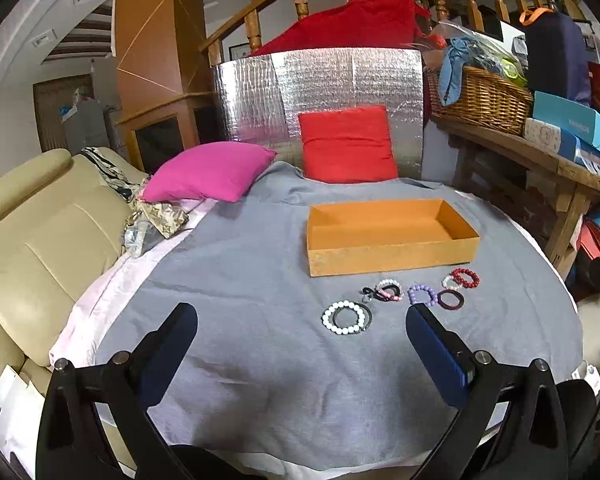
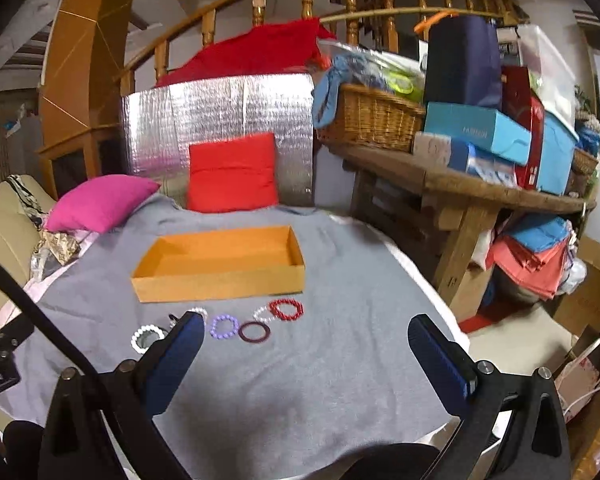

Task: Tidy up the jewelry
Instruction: 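Move both tools toward the bracelets lying on the cloth, then grasp the white pearl bracelet with the left tool while the right tool grasps the maroon bangle, then lower both held bracelets into the orange box and open both tools, then withdraw both tools from the box toward the remaining bracelets, then grasp the purple bead bracelet with the right tool while the left tool grasps the pink-white bead bracelet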

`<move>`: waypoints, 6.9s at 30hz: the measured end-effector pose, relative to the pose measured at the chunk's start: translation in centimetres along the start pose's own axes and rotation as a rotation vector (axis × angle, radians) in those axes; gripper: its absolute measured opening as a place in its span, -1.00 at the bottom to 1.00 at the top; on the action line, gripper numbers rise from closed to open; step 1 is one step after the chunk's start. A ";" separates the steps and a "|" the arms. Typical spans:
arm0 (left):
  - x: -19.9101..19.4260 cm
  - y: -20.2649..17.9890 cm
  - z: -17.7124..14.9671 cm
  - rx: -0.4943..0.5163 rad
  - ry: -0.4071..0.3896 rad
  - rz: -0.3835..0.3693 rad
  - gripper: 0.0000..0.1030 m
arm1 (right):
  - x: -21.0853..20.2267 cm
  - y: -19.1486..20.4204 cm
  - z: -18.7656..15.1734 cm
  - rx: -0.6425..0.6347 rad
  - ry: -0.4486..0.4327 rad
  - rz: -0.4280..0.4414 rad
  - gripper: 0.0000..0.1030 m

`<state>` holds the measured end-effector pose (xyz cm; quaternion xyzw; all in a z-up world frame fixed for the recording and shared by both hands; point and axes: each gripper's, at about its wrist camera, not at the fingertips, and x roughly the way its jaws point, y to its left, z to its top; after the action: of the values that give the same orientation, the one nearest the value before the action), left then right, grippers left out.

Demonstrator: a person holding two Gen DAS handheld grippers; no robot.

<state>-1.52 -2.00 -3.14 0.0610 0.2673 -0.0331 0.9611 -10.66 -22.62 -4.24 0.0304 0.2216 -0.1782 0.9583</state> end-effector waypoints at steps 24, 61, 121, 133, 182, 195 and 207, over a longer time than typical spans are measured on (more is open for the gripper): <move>3.9 -0.4 -0.5 0.009 0.040 0.026 1.00 | 2.2 3.1 -0.6 -0.024 0.028 0.080 1.00; 26.8 0.0 -2.8 -0.001 0.320 -0.156 1.00 | 29.6 1.1 -6.2 0.087 0.513 0.322 0.10; 33.9 -4.3 7.4 -0.081 0.207 -0.340 -0.82 | 38.8 4.8 2.2 0.219 0.309 0.322 -0.81; 30.1 -5.9 5.8 0.071 0.146 -0.231 0.02 | 36.3 -0.4 3.1 0.338 0.236 0.314 -0.63; 23.3 -2.7 1.0 0.144 0.136 -0.036 0.27 | 28.4 3.2 -2.9 0.164 0.384 0.397 0.16; 26.7 -4.3 -0.3 0.150 0.288 -0.186 0.27 | 31.0 -2.9 -3.1 0.340 0.449 0.369 0.15; 28.1 -1.5 -0.7 0.079 0.338 -0.183 0.27 | 33.3 4.7 -4.8 0.181 0.593 0.422 -0.10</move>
<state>22.03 -4.24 -18.42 0.0789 0.4277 -0.1201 0.8924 16.93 -28.53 -23.13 0.2100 0.4615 0.0211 0.8617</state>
